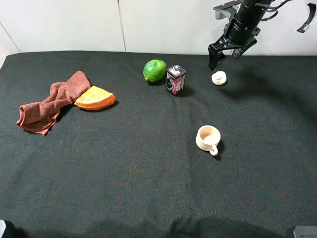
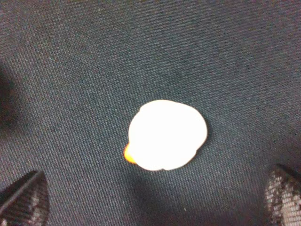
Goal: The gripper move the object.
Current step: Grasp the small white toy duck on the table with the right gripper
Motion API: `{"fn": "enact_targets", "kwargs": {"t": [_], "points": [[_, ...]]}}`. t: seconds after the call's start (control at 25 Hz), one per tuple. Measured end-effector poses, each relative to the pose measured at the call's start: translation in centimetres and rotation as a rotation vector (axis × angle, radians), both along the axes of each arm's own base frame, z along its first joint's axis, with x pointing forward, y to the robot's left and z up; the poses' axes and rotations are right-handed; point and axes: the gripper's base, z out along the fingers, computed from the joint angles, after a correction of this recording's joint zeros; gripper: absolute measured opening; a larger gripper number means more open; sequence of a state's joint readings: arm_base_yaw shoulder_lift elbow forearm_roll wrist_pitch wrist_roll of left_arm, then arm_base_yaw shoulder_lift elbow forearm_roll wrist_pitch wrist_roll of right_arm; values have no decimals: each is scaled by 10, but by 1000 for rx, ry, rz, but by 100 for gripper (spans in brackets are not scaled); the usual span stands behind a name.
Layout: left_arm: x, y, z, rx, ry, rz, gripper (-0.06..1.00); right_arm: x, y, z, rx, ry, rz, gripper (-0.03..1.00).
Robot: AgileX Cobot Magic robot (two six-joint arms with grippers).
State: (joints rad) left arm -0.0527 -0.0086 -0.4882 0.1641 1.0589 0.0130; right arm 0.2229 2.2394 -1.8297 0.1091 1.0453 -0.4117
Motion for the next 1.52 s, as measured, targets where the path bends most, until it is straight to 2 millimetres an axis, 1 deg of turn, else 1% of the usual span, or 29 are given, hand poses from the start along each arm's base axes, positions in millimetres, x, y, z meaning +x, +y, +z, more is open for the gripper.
{"fn": "enact_targets", "kwargs": {"t": [0.08,0.4,0.76,1.04,1.32,1.52], "points": [[0,0,0,0,0,0,99,0,2,-2,-1,-2,3,69],[0,0,0,0,0,0,99,2,2,-22,-11,39,7,69],[0,0,0,0,0,0,99,5,3,-26,-8,18,7,69],[0,0,0,0,0,0,99,8,2,-39,-21,21,11,69],[0,0,0,0,0,0,99,10,1,-39,-30,-10,15,69],[0,0,0,0,0,0,99,12,-5,-43,-32,-8,2,69]]}}
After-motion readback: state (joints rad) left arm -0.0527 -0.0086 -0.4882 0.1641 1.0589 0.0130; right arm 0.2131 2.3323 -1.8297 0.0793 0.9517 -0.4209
